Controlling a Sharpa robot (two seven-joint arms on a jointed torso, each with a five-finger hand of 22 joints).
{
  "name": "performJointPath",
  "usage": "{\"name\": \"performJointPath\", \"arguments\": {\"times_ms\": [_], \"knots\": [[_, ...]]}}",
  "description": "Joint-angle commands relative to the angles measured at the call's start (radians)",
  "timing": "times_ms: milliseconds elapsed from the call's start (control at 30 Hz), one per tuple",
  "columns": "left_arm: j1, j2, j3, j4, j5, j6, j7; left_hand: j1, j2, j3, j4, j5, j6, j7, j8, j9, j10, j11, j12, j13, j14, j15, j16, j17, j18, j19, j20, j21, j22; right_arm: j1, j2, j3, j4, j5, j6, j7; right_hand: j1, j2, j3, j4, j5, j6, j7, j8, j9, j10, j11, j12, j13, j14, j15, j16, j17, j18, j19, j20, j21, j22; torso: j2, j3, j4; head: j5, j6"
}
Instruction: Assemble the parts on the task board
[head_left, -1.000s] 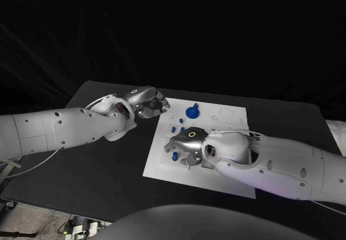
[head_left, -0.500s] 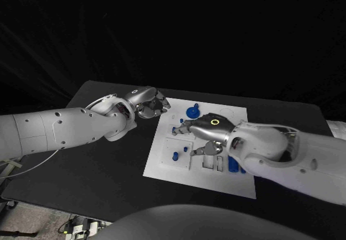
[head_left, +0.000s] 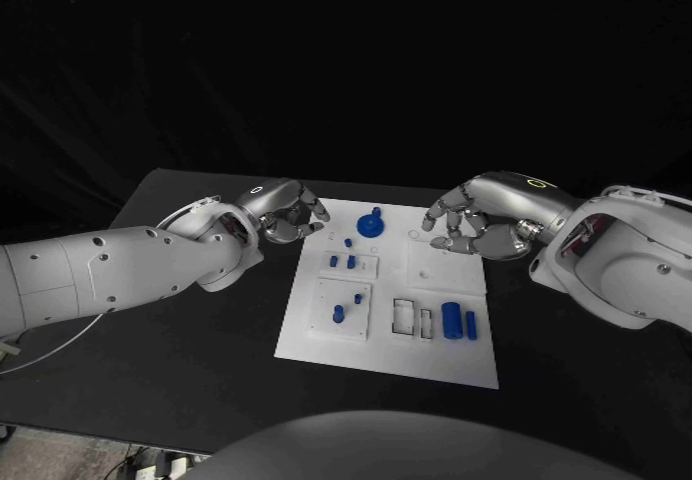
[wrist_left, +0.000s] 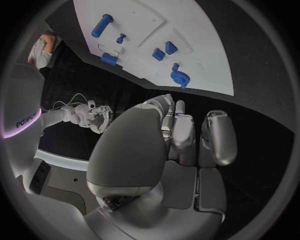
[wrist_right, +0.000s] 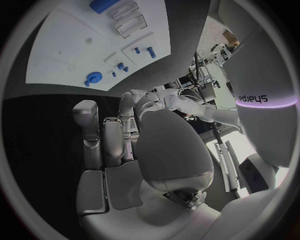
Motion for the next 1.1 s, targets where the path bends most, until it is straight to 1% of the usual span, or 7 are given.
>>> {"name": "performJointPath", "arguments": {"times_ms": [33,167,200,267,567,800,1100], "knots": [[-0.005,0.007,0.000,0.000,0.001,0.008,0.005,0.013,0.001,0.003,0.002,0.007,0.003,0.004,0.006,0.001,-0.001,0.004,0.006,-0.001,-0.006,-0.001,-0.006,-0.001,0.008,-0.001,0.008,-0.007,0.190,0.003,0.003,-0.003,-0.028,0.176,0.241,-0.228,-0.127,0.024,-0.040,0.013,-0.076,0.024,0.003,-0.002,-0.004,0.050,0.003,0.028,0.029,-0.038,0.004,-0.031,-0.055,0.032,-0.074,0.000,-0.111,0.066,-0.006,-0.0007,-0.0022,-0.025,0.000],[-0.008,0.009,0.000,0.005,0.001,0.010,0.003,0.013,0.001,0.003,0.002,0.007,0.004,0.004,0.007,0.002,0.000,0.004,0.006,-0.001,-0.006,-0.001,-0.006,-0.001,0.008,-0.001,0.008,-0.007,0.190,0.002,0.025,-0.006,-0.082,0.252,0.371,-0.362,-0.225,0.047,-0.077,0.003,-0.108,0.036,0.004,-0.027,-0.017,0.167,0.006,0.304,0.376,-0.038,0.003,-0.011,-0.022,0.039,-0.129,0.004,-0.170,0.057,-0.005,-0.0004,-0.0020,-0.054,0.000],[-0.009,0.009,0.000,0.006,0.001,0.009,0.003,0.013,0.002,0.003,0.003,0.007,0.005,0.005,0.007,0.002,0.001,0.004,0.007,-0.001,-0.006,-0.001,-0.007,-0.002,0.008,-0.001,0.008,-0.007,0.190,0.000,0.039,-0.007,-0.103,0.259,0.406,-0.398,-0.255,0.049,-0.091,0.002,-0.100,0.067,-0.005,-0.018,-0.006,0.311,-0.001,0.618,0.764,0.116,0.004,0.122,0.214,0.031,-0.096,0.001,-0.108,0.071,-0.005,-0.0005,-0.0024,-0.057,0.000],[-0.009,0.010,0.001,0.005,0.001,0.007,0.003,0.013,0.003,0.002,0.003,0.008,0.005,0.005,0.008,0.002,0.002,0.005,0.008,0.000,-0.006,-0.001,-0.007,-0.002,0.008,-0.001,0.008,-0.007,0.190,-0.004,0.054,-0.008,-0.124,0.260,0.437,-0.426,-0.307,0.069,-0.104,-0.013,-0.078,0.086,-0.018,-0.008,0.023,0.421,-0.007,0.827,1.045,0.216,0.004,0.192,0.360,0.008,0.005,-0.009,0.062,0.104,-0.006,-0.0007,-0.0021,-0.064,0.000],[-0.010,0.015,0.001,0.003,0.002,0.008,0.005,0.013,0.004,0.002,0.004,0.008,0.007,0.005,0.010,0.003,0.005,0.005,0.009,0.000,-0.007,0.000,-0.007,-0.001,0.008,-0.001,0.008,-0.007,0.190,-0.035,0.152,-0.009,-0.221,0.170,0.537,-0.501,-0.479,0.072,-0.161,0.013,-0.100,0.182,-0.039,0.018,0.090,0.421,-0.022,0.827,1.045,0.217,-0.025,0.192,0.362,-0.058,0.222,-0.029,0.444,0.189,-0.006,-0.0007,-0.0004,-0.072,0.000],[-0.010,0.011,0.001,0.007,0.003,0.006,0.007,0.013,0.005,0.002,0.004,0.009,0.008,0.005,0.011,0.004,0.007,0.005,0.011,0.000,-0.007,0.000,-0.006,-0.001,0.008,-0.001,0.008,-0.007,0.190,-0.060,0.213,-0.009,-0.272,0.128,0.601,-0.530,-0.495,0.061,-0.167,0.010,-0.144,0.183,-0.038,-0.013,0.076,0.421,-0.025,0.827,1.045,0.217,-0.030,0.192,0.362,-0.060,0.232,-0.036,0.463,0.192,-0.010,-0.0033,0.0023,-0.067,0.000],[-0.010,0.009,0.001,0.008,0.003,0.008,0.007,0.013,0.006,0.002,0.004,0.010,0.009,0.005,0.012,0.005,0.009,0.005,0.012,0.001,-0.007,0.000,-0.006,0.000,0.008,-0.001,0.009,-0.008,0.190,-0.076,0.256,-0.009,-0.312,0.132,0.615,-0.542,-0.469,0.059,-0.154,-0.018,-0.095,0.192,-0.036,-0.045,0.052,0.421,-0.024,0.827,1.045,0.217,-0.031,0.192,0.362,-0.057,0.225,-0.037,0.452,0.187,-0.012,-0.0060,0.0061,-0.073,0.000]]}}
